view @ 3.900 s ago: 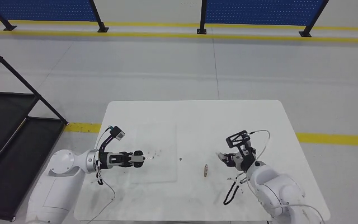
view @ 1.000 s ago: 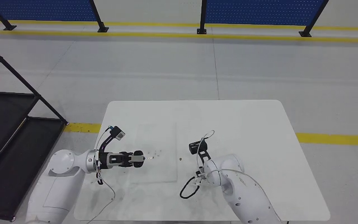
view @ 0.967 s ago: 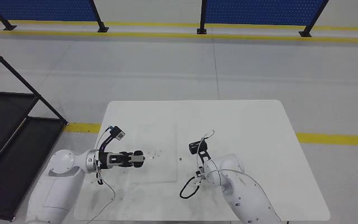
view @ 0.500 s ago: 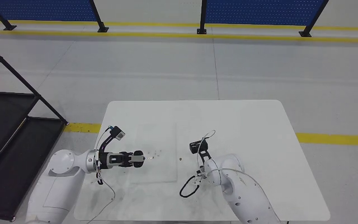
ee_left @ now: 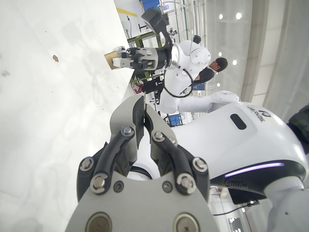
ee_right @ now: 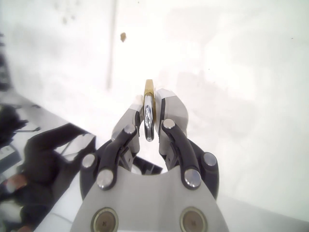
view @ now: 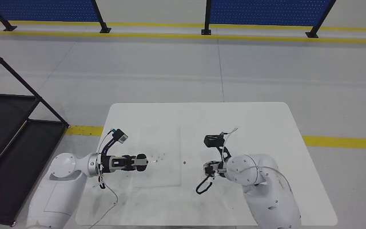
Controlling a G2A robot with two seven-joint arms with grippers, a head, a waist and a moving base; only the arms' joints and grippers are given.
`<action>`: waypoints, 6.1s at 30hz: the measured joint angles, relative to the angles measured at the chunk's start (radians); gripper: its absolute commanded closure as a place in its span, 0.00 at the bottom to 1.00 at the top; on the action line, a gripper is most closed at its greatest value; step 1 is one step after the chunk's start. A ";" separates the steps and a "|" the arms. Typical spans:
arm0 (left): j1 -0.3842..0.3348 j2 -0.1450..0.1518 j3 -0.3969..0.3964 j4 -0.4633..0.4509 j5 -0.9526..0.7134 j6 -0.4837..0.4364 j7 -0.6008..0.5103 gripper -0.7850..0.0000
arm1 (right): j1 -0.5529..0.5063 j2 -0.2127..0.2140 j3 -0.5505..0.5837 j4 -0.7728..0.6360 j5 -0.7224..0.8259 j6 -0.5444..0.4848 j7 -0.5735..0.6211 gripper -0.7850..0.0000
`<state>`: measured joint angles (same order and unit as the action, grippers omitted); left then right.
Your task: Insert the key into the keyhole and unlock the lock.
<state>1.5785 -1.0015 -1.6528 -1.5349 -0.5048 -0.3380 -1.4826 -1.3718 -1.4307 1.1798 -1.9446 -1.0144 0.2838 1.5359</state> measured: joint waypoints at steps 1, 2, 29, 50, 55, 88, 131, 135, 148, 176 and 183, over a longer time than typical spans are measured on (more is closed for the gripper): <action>0.000 0.000 0.000 0.000 0.000 0.000 0.000 1.00 | -0.008 0.002 0.032 -0.005 0.053 0.000 0.000 1.00; 0.000 0.000 0.000 0.000 0.000 0.000 0.000 1.00 | -0.015 0.004 0.065 -0.007 0.108 0.001 -0.002 1.00; 0.000 0.000 0.000 0.000 0.000 0.000 0.000 1.00 | -0.141 0.013 0.280 0.138 0.766 -0.163 -0.234 1.00; 0.000 0.000 0.000 0.000 0.000 0.000 0.000 1.00 | -0.288 0.025 0.274 0.239 1.142 -0.448 -0.462 1.00; 0.000 0.000 0.000 0.000 0.000 0.000 0.000 1.00 | -0.330 0.035 0.272 0.171 1.136 -0.434 -0.492 1.00; 0.000 0.000 0.000 0.000 0.000 0.000 0.000 1.00 | -0.374 0.062 0.265 0.066 1.156 -0.374 -0.525 1.00; -0.066 -0.048 0.336 -0.079 0.014 -0.050 0.306 1.00 | -0.374 0.062 0.265 0.066 1.156 -0.374 -0.525 1.00; -0.066 -0.048 0.336 -0.079 0.014 -0.050 0.306 1.00 | -0.374 0.062 0.265 0.066 1.156 -0.374 -0.525 1.00; -0.063 -0.050 0.352 -0.094 0.023 -0.017 0.355 1.00 | -0.374 0.062 0.265 0.066 1.156 -0.374 -0.525 1.00; -0.078 -0.053 0.430 -0.141 0.072 0.068 0.440 1.00 | -0.374 0.062 0.265 0.066 1.156 -0.374 -0.525 1.00; -0.088 -0.053 0.437 -0.133 0.068 0.069 0.433 1.00 | -0.374 0.062 0.265 0.066 1.156 -0.374 -0.525 1.00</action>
<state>1.4906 -1.0540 -1.2154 -1.6675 -0.4372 -0.2691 -1.0492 -1.7454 -1.3684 1.4444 -1.8787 0.1412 -0.0906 1.0112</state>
